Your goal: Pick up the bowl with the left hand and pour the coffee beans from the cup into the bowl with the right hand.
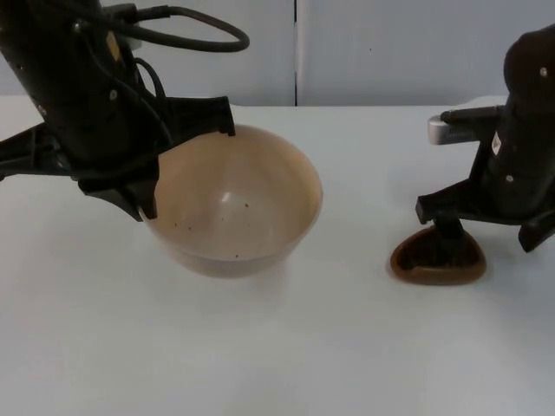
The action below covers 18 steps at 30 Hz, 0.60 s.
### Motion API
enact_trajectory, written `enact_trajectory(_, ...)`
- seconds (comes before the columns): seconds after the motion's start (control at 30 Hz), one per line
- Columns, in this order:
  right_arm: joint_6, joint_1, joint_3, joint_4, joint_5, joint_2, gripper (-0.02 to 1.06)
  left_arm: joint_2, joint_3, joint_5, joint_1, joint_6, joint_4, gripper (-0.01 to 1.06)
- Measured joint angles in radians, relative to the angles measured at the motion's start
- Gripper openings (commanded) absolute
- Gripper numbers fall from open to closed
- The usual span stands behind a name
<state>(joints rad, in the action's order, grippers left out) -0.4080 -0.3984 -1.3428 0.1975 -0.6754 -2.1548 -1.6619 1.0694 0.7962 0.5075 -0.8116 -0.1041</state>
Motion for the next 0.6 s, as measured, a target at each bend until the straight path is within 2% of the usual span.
enact_trajectory(0.2, 0.000, 0.000, -0.009, -0.002, 0.012, -0.014, 0.79, 0.000, 0.000, -0.002, 0.000, 0.000, 0.000, 0.00)
enact_trajectory(0.3, 0.004, 0.000, -0.010, -0.004, 0.018, -0.016, 0.67, 0.000, 0.000, -0.005, 0.000, 0.000, 0.000, 0.00)
enact_trajectory(0.33, 0.004, 0.000, -0.010, -0.004, 0.027, -0.016, 0.67, 0.000, 0.000, -0.005, 0.000, 0.000, 0.000, 0.00)
enact_trajectory(0.5, 0.006, 0.000, -0.010, -0.006, 0.054, -0.020, 0.33, 0.000, 0.000, -0.005, 0.000, 0.000, 0.000, 0.00)
enact_trajectory(0.53, 0.006, 0.000, -0.010, -0.007, 0.052, -0.024, 0.33, 0.000, 0.000, -0.005, 0.000, 0.000, 0.000, 0.00)
enact_trajectory(0.6, 0.008, 0.000, -0.010, -0.005, 0.054, -0.025, 0.21, 0.000, 0.000, -0.005, 0.000, 0.000, 0.000, 0.00)
